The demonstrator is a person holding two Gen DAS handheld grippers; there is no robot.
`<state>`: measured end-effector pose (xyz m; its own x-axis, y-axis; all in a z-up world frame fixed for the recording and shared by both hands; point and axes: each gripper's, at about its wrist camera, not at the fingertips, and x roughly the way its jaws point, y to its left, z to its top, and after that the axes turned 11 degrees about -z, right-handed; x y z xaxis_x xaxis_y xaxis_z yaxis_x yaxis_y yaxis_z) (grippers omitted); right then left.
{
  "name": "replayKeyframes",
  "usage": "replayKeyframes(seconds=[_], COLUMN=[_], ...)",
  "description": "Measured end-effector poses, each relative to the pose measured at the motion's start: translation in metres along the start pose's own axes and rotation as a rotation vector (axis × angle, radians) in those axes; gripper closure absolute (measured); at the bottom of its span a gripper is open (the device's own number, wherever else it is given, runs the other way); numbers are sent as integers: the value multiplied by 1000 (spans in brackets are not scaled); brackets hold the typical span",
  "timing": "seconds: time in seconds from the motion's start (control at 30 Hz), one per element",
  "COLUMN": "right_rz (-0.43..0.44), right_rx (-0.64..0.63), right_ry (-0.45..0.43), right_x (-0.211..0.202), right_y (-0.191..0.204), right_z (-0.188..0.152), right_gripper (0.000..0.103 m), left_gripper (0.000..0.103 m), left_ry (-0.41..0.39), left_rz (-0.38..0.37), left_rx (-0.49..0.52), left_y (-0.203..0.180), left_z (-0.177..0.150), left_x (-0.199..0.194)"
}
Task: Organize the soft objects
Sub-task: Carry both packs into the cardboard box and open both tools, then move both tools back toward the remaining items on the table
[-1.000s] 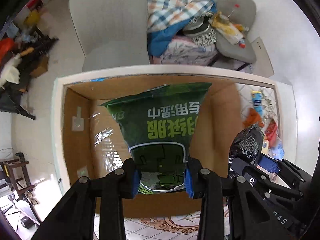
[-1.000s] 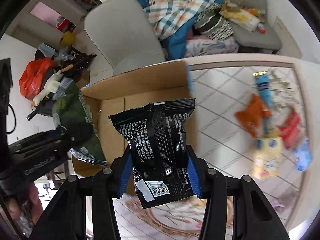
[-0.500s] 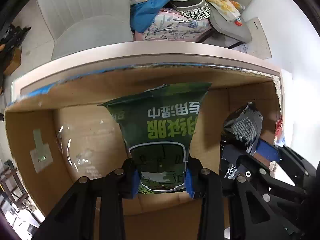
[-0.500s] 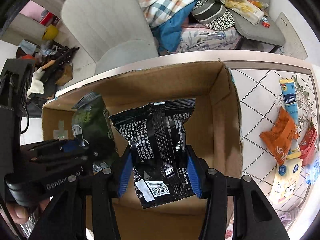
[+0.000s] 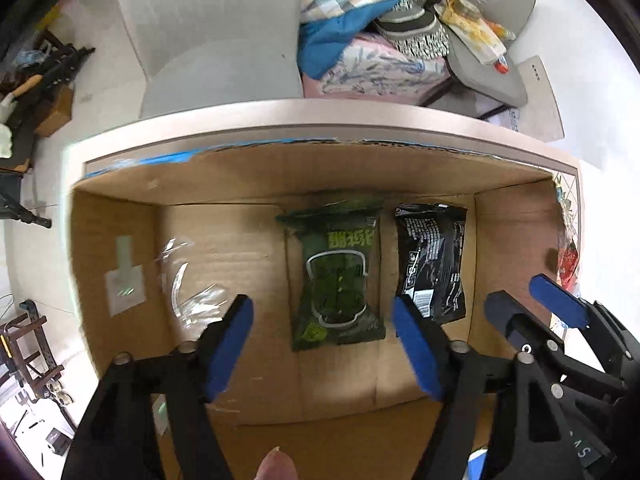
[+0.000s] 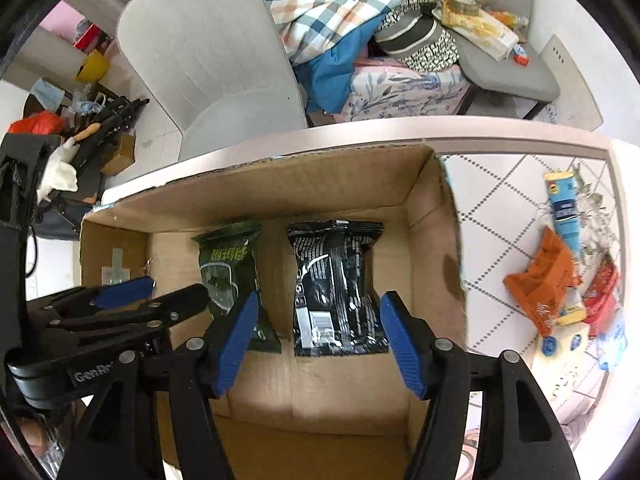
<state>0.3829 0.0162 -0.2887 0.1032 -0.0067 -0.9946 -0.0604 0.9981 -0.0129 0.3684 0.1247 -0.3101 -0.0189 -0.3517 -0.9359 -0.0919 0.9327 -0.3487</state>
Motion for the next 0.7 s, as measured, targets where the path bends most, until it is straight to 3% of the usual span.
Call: replayKeyframes(seconds=[0.07,0.23,0.3,0.4,0.7], right_rz=[-9,-42,-49,-53,-92], right_rx=[-7,-31,-45,-58,-63], right_ry=[-11,-30,-34,-47,-131], right_x=[-11,-36,-45,-58,-105], right_y=[0,-1,-1,2,1], right_z=[-8,-35,-50,-72,-132], right_gripper=[36,24,22,7,2], left_gripper=[17,3,2,2,2], left_ry=[-37,-132,-175,-215,-318], left_rz=[27,80,104,112,175], left_rx=[1,-1,-2,-5,1], left_y=[0,-1,-2,-5,-17], left_z=[-11,-45,-61,-82,-147], left_x=[-12,-42,-54,-67,-106])
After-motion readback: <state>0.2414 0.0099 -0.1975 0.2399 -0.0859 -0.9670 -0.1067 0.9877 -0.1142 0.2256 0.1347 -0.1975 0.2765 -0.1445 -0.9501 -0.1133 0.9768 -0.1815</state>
